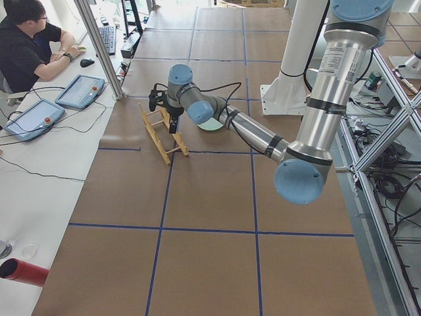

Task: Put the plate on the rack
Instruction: 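Move the left gripper down to the edge of the pale green plate, then close the left gripper on the plate rim, then lift the plate with the left gripper and tilt it upright, then lower the upright plate with the left gripper into a rack slot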

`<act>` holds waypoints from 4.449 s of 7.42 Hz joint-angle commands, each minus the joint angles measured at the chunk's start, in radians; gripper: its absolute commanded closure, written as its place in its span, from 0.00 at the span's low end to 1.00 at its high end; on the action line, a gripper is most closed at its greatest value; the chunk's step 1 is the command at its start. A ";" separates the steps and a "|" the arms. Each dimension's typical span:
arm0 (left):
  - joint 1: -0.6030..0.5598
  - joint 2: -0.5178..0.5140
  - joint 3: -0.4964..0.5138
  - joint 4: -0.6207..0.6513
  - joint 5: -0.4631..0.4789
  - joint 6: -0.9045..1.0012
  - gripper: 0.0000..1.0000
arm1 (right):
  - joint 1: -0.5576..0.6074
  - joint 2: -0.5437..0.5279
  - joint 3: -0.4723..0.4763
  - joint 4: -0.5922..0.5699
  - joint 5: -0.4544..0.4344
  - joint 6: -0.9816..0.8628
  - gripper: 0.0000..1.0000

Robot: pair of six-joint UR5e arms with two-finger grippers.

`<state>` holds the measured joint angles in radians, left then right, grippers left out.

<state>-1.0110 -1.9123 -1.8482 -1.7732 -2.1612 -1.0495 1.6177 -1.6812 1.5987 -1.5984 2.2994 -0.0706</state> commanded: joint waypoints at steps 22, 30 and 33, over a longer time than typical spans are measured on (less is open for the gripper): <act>0.231 -0.542 0.165 0.065 0.057 -0.642 1.00 | 0.001 0.000 0.000 0.000 0.000 0.000 0.00; 0.020 -0.199 0.248 -1.231 0.245 -0.911 1.00 | 0.001 0.000 0.000 0.000 0.000 0.000 0.00; 0.005 -0.183 0.400 -1.255 0.328 -0.909 1.00 | -0.001 0.000 0.000 0.000 0.000 0.000 0.00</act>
<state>-0.9993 -2.1095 -1.5061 -3.0172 -1.8657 -1.9585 1.6175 -1.6812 1.5984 -1.5984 2.2995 -0.0706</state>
